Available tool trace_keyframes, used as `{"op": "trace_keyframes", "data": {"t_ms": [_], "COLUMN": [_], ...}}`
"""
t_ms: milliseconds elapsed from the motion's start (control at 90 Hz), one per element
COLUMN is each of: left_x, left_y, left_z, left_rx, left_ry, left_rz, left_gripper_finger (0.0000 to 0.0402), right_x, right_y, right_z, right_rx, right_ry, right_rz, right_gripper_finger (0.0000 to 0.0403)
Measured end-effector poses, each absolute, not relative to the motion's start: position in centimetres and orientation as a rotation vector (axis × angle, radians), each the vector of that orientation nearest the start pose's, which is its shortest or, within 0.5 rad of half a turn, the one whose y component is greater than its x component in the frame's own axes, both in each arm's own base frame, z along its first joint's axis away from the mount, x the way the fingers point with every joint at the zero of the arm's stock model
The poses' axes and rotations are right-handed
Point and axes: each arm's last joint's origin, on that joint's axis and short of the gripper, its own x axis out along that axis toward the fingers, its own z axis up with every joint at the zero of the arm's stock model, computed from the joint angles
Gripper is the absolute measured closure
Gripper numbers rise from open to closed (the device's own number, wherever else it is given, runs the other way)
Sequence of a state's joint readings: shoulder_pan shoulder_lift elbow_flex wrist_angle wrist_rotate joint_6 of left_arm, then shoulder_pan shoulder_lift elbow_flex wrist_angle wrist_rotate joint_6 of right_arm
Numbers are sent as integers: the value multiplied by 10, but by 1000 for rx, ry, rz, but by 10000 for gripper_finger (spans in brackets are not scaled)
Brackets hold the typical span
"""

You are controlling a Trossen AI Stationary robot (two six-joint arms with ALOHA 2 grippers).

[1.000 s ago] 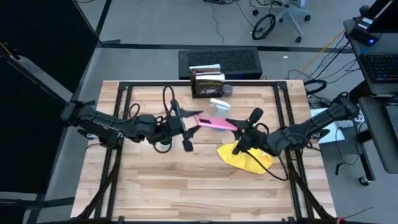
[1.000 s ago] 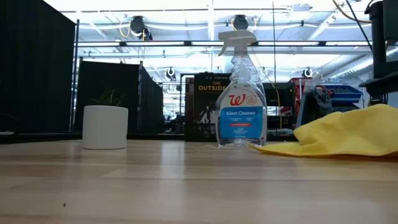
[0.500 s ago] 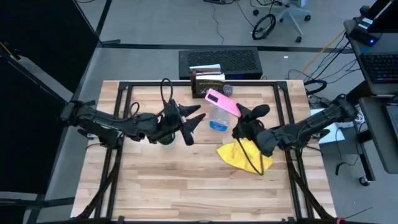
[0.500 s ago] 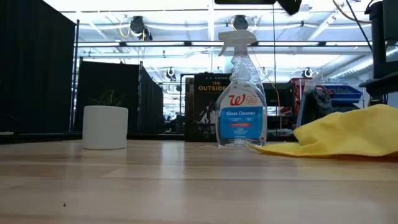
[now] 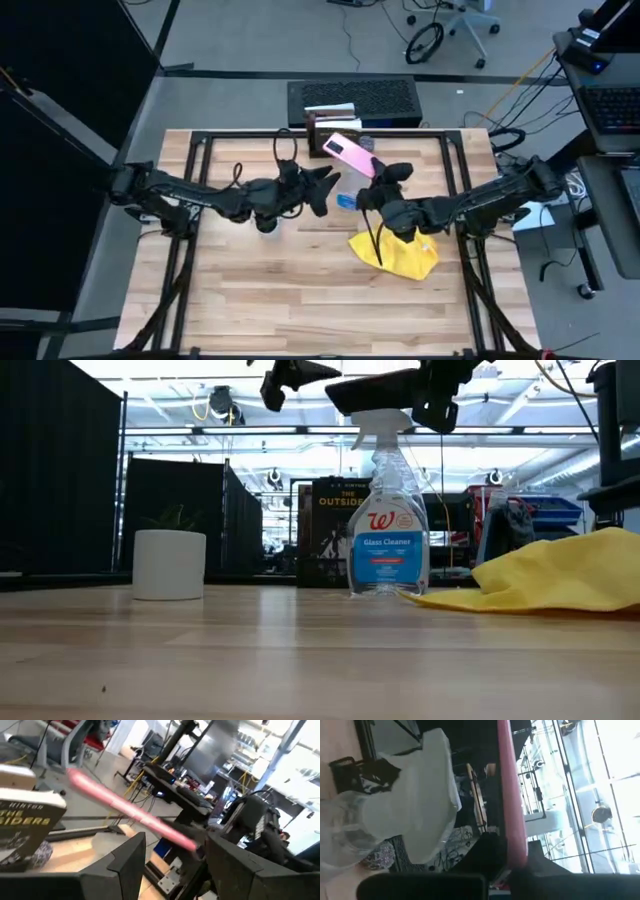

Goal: Apply microfiber cloth
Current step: Spray the back of the cellphone using the spray bottle

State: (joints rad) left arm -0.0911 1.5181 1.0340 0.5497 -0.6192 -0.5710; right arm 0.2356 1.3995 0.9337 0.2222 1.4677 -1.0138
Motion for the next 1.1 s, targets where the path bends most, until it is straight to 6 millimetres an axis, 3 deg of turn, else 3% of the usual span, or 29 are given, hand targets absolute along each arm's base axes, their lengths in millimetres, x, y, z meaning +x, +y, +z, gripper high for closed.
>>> {"op": "trace_keyframes", "data": {"t_ms": [778,900,1100], "left_x": [341,341,341], "left_y": [25,27,26], "left_z": [312,311,313], "left_rx": [-722,-719,-726], "left_ry": [-313,-301,-317], "left_rz": [619,616,603], "left_gripper_finger": [220,250,350], "right_x": [295,300,302], "right_y": [50,51,51], "right_z": [288,283,282], "right_rx": [-1066,-1077,-1094], "right_ry": [708,718,723], "right_rz": [-947,-949,-944], "right_gripper_finger": [388,388,364]}}
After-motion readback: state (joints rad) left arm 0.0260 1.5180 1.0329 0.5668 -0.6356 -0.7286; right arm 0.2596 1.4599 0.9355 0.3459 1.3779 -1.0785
